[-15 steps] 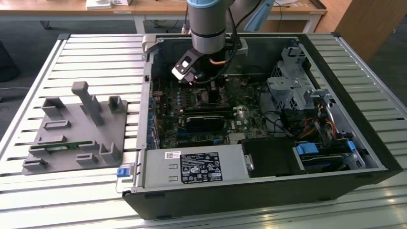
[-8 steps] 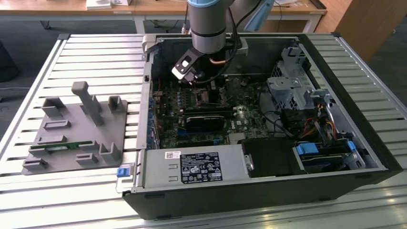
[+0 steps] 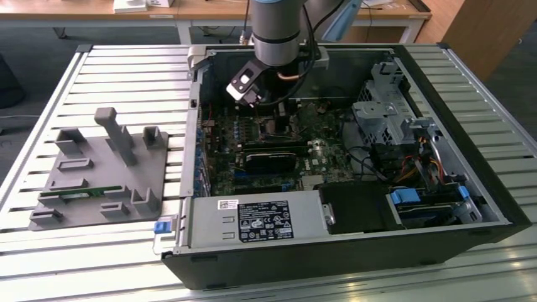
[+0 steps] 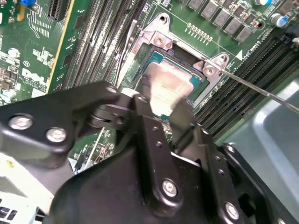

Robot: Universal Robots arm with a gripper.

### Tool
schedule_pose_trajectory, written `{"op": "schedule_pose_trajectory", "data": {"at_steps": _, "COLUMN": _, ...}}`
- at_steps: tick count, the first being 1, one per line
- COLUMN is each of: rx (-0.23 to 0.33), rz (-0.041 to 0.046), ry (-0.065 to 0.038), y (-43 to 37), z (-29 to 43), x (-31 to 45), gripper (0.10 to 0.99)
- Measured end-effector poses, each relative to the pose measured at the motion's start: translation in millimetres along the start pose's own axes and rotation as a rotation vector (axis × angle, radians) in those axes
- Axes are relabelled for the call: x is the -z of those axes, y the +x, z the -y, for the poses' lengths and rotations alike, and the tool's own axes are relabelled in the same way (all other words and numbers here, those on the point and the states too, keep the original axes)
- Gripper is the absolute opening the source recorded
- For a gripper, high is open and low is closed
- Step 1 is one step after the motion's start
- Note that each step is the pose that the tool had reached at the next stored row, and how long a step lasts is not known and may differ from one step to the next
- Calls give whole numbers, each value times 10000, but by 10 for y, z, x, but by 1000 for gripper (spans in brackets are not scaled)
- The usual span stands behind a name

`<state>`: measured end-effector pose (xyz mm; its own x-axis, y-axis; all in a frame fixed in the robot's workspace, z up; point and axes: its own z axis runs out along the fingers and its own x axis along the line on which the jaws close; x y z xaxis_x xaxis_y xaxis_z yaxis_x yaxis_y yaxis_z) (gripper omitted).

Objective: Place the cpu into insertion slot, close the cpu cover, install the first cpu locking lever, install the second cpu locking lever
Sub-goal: 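Place the cpu into insertion slot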

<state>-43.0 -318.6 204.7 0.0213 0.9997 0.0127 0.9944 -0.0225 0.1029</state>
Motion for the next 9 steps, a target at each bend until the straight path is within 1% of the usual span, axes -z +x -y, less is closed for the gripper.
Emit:
{"op": "schedule_pose_trajectory", "data": {"at_steps": 1, "rx": -1, "rz": -4, "ry": 45, "y": 0, "z": -9, "x": 4, "gripper": 404}}
{"op": "schedule_pose_trajectory", "data": {"at_steps": 2, "rx": -2, "rz": -4, "ry": 91, "y": 0, "z": -18, "x": 10, "gripper": 404}}
{"op": "schedule_pose_trajectory", "data": {"at_steps": 4, "rx": -4, "rz": -3, "ry": 209, "y": 1, "z": -38, "x": 19, "gripper": 290}}
{"op": "schedule_pose_trajectory", "data": {"at_steps": 5, "rx": -5, "rz": -3, "ry": 271, "y": 1, "z": -49, "x": 23, "gripper": 290}}
{"op": "schedule_pose_trajectory", "data": {"at_steps": 6, "rx": -5, "rz": -2, "ry": 326, "y": 1, "z": -57, "x": 27, "gripper": 231}}
{"op": "schedule_pose_trajectory", "data": {"at_steps": 7, "rx": -5, "rz": -3, "ry": 361, "y": 1, "z": -61, "x": 33, "gripper": 173}}
{"op": "schedule_pose_trajectory", "data": {"at_steps": 8, "rx": -6, "rz": -5, "ry": 375, "y": 1, "z": -62, "x": 41, "gripper": 173}}
{"op": "schedule_pose_trajectory", "data": {"at_steps": 9, "rx": -7, "rz": -5, "ry": 382, "y": 1, "z": -62, "x": 50, "gripper": 114}}
